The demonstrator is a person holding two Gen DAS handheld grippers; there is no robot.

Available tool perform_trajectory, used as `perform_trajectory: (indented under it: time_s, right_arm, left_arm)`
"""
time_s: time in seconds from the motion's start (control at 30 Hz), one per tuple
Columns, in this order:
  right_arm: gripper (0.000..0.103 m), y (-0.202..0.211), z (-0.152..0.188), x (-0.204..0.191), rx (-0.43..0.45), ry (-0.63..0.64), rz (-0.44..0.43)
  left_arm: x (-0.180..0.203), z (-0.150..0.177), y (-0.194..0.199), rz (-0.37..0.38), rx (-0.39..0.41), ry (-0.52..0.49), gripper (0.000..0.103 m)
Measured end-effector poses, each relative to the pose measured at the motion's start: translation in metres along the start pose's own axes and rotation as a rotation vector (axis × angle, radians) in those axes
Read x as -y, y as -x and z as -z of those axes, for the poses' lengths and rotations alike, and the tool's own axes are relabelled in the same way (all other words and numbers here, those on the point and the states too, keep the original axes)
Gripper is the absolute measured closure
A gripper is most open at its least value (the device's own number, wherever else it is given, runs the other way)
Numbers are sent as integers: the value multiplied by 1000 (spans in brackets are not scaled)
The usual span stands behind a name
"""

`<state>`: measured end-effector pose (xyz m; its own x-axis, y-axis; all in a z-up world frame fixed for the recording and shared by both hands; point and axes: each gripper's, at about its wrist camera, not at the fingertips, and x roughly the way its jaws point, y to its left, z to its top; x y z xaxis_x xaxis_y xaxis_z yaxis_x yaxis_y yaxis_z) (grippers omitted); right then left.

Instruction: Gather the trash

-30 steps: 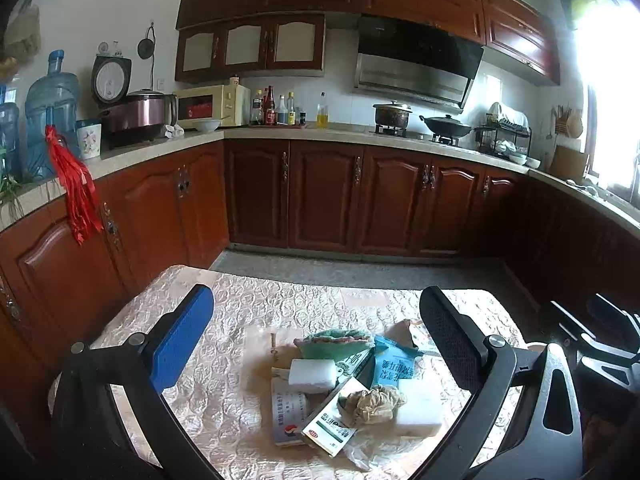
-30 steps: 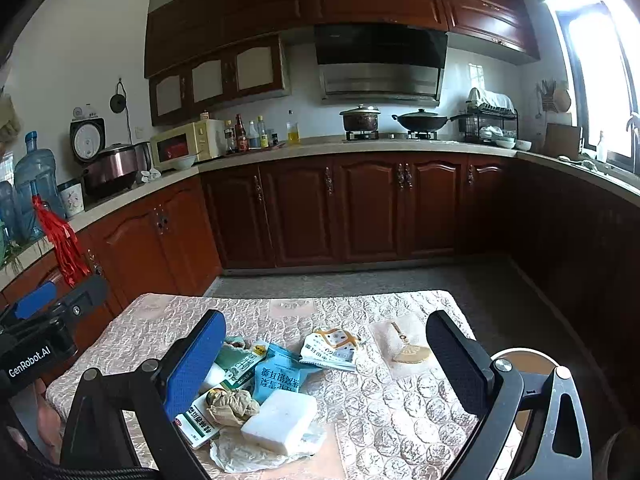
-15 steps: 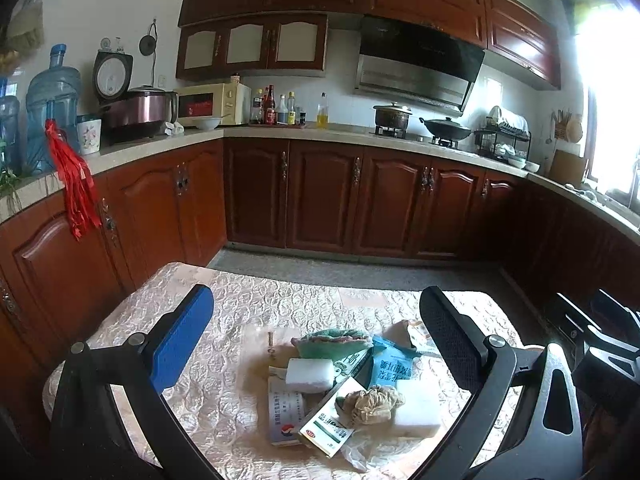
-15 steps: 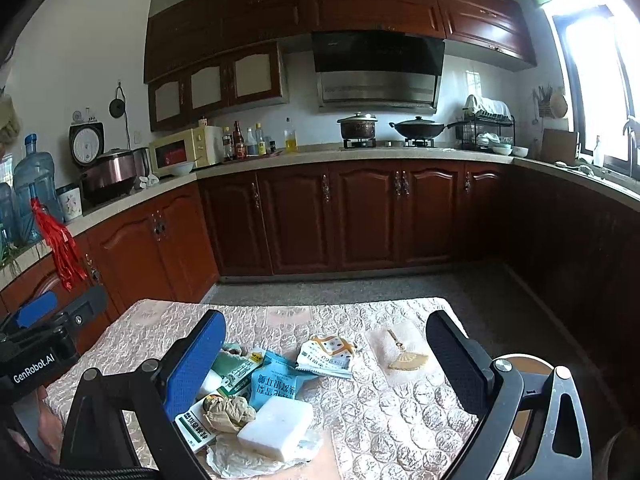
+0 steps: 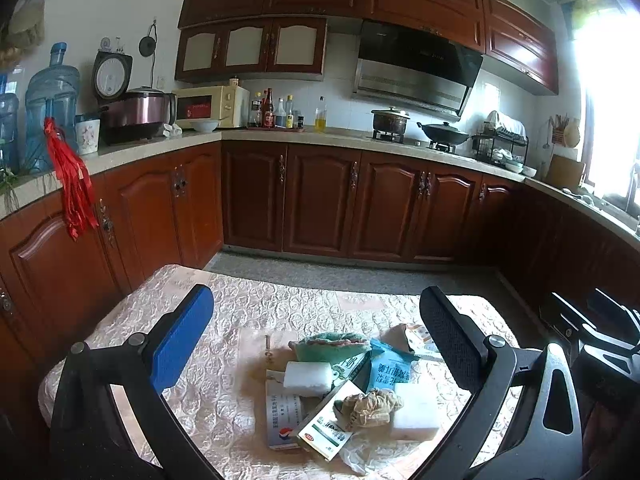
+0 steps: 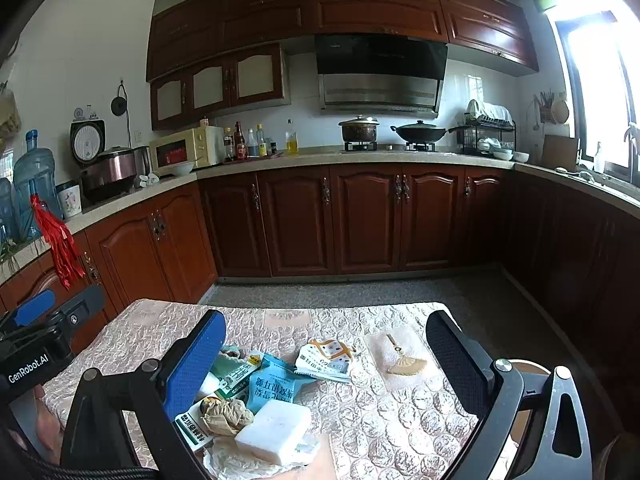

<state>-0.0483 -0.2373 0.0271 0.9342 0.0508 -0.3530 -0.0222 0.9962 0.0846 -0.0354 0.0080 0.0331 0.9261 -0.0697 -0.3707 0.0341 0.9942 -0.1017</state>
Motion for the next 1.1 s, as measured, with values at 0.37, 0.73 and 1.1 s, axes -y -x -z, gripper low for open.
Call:
perform_trajectory:
  time_s: [0.37,0.73,1.1]
  right_arm:
    - [4,-2,1,-2,0,9,-1]
    - [4,-3,5,-1,13,15,1]
    - [4,-5,9,-1,10,17,7]
  left_arm:
    - [-2,1,0,7,8,12,1]
    - [-1,3,0,13,10,16,1]
    - [0,6,-1,22,12,17,1]
